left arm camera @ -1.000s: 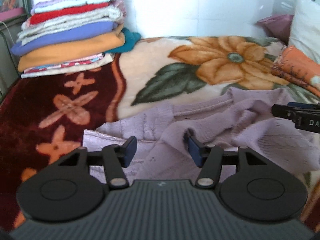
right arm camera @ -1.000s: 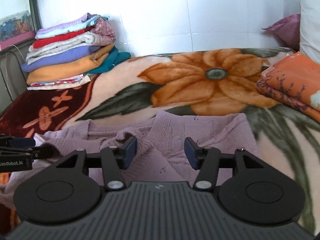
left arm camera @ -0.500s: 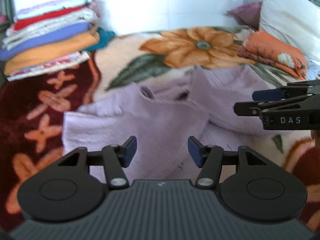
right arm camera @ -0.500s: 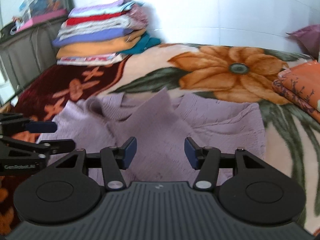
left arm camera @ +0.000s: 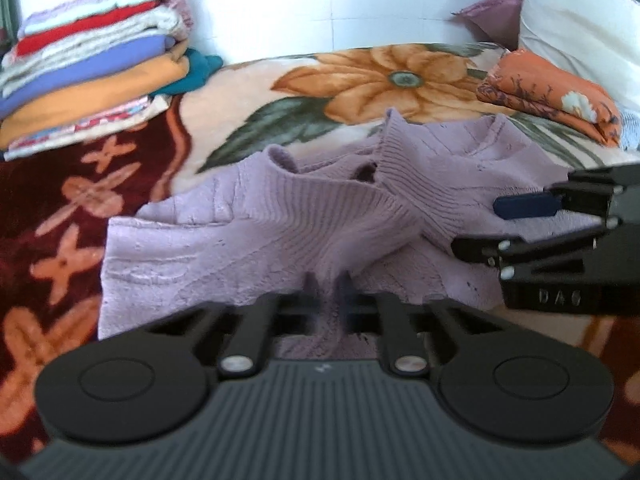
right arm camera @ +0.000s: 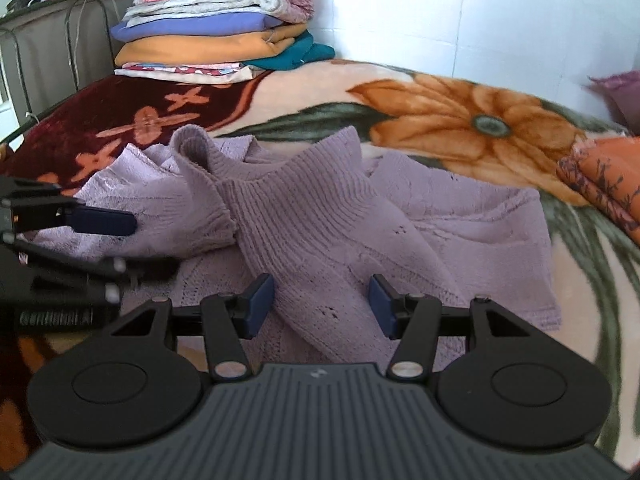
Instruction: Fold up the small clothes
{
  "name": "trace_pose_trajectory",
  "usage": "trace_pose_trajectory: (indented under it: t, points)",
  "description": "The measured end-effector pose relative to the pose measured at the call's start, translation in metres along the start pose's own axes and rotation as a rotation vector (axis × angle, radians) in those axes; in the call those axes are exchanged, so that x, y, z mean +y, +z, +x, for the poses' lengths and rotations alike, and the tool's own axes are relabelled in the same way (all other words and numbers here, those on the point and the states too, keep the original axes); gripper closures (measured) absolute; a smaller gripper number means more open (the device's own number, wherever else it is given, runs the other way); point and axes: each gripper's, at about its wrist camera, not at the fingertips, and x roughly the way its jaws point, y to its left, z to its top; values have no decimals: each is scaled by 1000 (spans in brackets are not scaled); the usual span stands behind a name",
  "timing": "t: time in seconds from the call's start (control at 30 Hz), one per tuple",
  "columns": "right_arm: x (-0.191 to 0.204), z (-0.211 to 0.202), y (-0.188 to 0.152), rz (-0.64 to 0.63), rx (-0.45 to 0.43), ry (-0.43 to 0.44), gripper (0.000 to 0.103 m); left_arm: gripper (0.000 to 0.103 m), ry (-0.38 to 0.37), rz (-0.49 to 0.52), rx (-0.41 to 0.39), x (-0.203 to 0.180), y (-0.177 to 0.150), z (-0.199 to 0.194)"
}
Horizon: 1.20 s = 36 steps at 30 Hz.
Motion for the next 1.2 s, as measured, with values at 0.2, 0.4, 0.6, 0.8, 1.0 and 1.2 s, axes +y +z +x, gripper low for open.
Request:
trace_pose_trajectory:
  t: [0.2,0.4,0.6,0.8,1.0,1.2]
  points:
    - [5,0,3,-51,-32,-24,84,92,30,-27,-52,14,9,-11]
    - [-15,-11,28,-42,-122,-99,98,92,118,-107,-139,57,35,-25]
    - [-70,-8,53,40,-172,-230,99,91,210,-191,-133,109,45,-6]
    - [-100,-3,39,158,-112,-120,74,89,279,-212,-20,141,27,34]
    - [-83,-5,23,194,-69,8,37,88,312,-234,-6,156,22,43]
    - [-47,1,25,138,0,173,37,88,304,-304,-32,156,29,23]
